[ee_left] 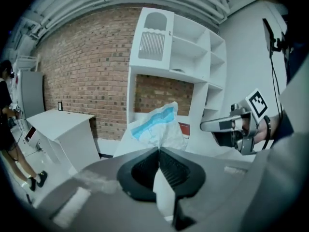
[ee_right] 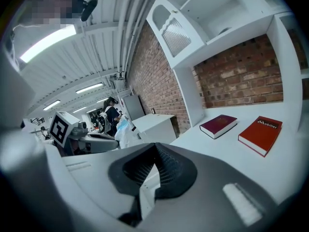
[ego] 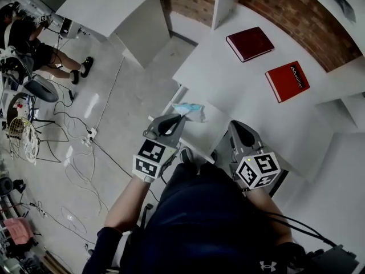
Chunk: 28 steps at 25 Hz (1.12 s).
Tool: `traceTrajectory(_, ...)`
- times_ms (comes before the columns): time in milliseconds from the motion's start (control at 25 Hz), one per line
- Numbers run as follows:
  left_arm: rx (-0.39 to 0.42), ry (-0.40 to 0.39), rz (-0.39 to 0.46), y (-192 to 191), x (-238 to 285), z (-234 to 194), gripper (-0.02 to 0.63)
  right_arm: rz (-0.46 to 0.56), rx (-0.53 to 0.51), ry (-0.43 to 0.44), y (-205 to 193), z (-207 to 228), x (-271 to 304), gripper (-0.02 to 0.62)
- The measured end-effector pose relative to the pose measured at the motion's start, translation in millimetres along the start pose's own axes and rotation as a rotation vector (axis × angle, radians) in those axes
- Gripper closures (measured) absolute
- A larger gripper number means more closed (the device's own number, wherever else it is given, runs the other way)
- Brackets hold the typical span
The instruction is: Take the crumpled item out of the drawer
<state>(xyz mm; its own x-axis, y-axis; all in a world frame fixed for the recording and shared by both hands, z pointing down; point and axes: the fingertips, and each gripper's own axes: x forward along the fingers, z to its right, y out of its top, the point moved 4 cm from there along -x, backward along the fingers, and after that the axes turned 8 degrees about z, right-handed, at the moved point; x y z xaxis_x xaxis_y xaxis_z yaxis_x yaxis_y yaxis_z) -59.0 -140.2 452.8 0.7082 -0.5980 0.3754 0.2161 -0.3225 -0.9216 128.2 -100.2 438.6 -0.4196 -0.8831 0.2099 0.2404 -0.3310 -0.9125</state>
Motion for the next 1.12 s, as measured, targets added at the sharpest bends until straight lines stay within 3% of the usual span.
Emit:
traceTrajectory(240,-0.021,0.048,0.110,33,-19,5,0.601,0.076,-0.047,0.041,33,-9,6,0.594)
traceTrajectory(600,-0.022,0.061,0.248,79,-39,13,0.601,0.168,-0.094,0.083,72,-25,15,0.594)
traceTrajectory(1120,-0.153,0.103,0.378,100,-44,8,0.601,0.214,-0.132,0.098,88,-31,15,0.594)
